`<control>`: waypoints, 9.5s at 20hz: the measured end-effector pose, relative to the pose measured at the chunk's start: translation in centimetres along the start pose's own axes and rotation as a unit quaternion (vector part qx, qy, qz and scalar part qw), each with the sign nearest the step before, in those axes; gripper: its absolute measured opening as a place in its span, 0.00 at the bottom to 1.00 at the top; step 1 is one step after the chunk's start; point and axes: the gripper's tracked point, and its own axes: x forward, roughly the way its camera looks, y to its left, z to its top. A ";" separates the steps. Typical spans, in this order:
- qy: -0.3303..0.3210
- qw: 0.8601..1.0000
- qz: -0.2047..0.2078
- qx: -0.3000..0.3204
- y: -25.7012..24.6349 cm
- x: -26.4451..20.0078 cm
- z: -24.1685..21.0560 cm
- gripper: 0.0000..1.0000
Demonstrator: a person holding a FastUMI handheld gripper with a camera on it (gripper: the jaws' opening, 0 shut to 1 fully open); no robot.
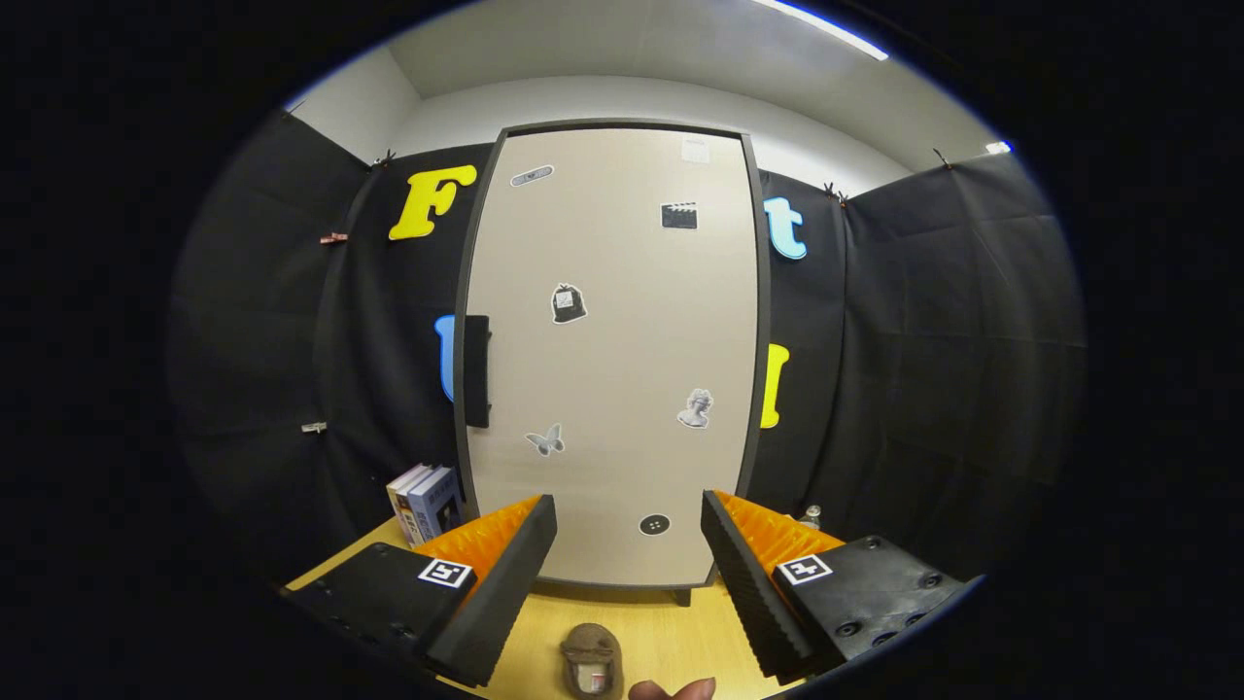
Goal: Open the shoe cabinet door, grab the shoes and put them into the shoe cabinet, then close the shoe cabinet door.
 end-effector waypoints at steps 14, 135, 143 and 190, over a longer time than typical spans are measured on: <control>-0.034 0.998 0.049 0.013 12.1 10.2 5.2 0.97; 0.302 0.950 0.050 0.059 4.7 8.1 -34.9 0.06; 0.269 0.960 0.061 0.040 4.0 7.3 -19.3 0.06; 0.326 0.945 0.032 0.021 7.8 38.5 -10.8 0.74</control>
